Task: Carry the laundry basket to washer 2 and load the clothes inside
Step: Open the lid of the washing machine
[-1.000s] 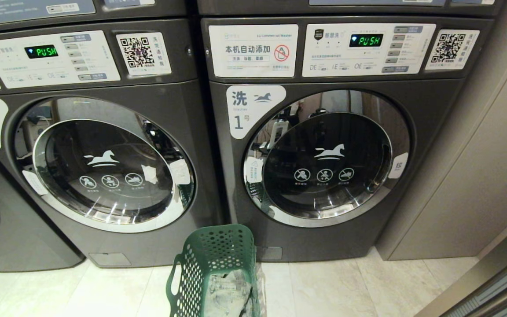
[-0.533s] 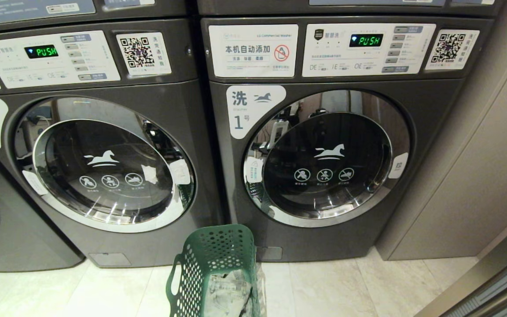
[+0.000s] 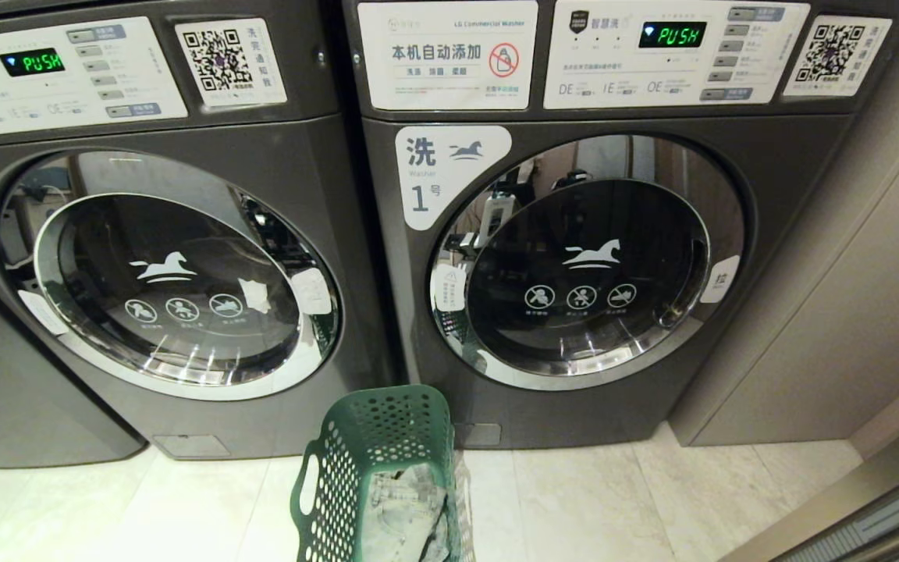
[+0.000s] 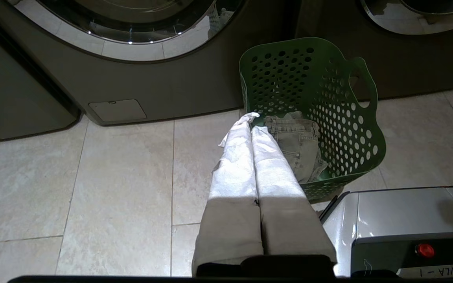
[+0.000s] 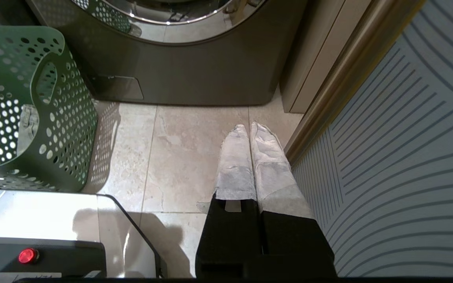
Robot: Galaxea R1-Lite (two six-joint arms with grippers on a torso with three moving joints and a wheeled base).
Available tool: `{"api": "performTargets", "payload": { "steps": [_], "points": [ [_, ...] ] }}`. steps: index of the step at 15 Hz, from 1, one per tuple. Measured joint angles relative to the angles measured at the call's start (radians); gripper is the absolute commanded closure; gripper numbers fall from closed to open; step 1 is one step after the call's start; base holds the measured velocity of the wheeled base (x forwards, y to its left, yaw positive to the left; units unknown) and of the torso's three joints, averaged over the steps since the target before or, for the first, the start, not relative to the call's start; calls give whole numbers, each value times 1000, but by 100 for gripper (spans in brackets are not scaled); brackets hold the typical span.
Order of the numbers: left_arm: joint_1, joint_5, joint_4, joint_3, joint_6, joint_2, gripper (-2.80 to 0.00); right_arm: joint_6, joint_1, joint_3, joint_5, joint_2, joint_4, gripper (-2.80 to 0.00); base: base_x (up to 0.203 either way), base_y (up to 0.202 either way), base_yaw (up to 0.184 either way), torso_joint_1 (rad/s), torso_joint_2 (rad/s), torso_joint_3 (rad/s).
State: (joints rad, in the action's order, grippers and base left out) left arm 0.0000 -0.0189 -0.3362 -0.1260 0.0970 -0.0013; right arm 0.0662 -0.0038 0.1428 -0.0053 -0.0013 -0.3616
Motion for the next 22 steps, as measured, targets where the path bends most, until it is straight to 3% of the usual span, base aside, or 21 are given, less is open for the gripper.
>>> {"api": "performTargets", "payload": {
  "steps": [13,22],
  "points": [
    [0,1,0,0,0,0,0,-9,0,0,-2,0,0,0,0,0,0,3,2,-195],
    [0,-7,1,1,0,0,0,-7,0,0,-3,0,0,0,0,0,0,2,1,-20]
  ]
}}
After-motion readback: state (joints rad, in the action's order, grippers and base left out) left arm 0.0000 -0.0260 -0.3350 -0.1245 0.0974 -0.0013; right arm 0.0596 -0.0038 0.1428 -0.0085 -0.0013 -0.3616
